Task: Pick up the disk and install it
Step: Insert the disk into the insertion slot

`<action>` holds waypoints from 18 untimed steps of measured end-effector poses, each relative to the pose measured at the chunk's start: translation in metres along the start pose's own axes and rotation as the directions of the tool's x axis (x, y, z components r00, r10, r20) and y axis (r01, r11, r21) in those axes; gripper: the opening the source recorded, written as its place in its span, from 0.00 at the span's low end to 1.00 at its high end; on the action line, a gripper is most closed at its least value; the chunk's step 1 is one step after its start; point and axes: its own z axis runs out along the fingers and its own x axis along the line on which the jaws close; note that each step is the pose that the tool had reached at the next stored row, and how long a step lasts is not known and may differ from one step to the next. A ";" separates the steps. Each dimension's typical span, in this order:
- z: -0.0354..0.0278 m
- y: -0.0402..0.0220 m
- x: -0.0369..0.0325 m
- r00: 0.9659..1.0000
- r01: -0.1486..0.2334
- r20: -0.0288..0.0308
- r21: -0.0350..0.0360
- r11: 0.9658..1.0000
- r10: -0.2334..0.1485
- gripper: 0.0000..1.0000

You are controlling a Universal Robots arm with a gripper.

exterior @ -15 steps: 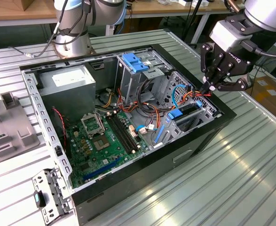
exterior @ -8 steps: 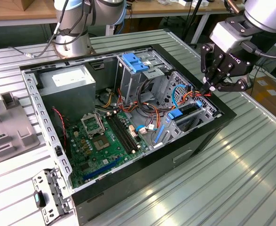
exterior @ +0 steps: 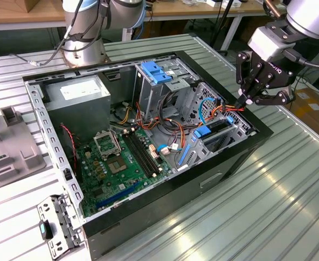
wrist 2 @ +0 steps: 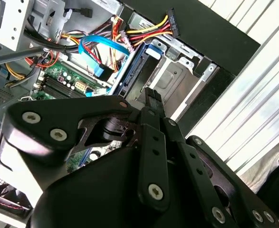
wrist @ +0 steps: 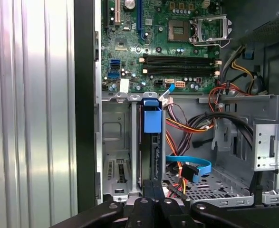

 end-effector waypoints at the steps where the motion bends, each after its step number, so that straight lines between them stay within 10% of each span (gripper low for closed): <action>1: 0.0006 -0.0017 0.0001 1.000 0.000 0.000 -0.001 1.000 0.000 0.11; 18: 0.0114 -0.0261 0.0010 1.000 -0.001 0.000 -0.008 1.000 0.001 0.11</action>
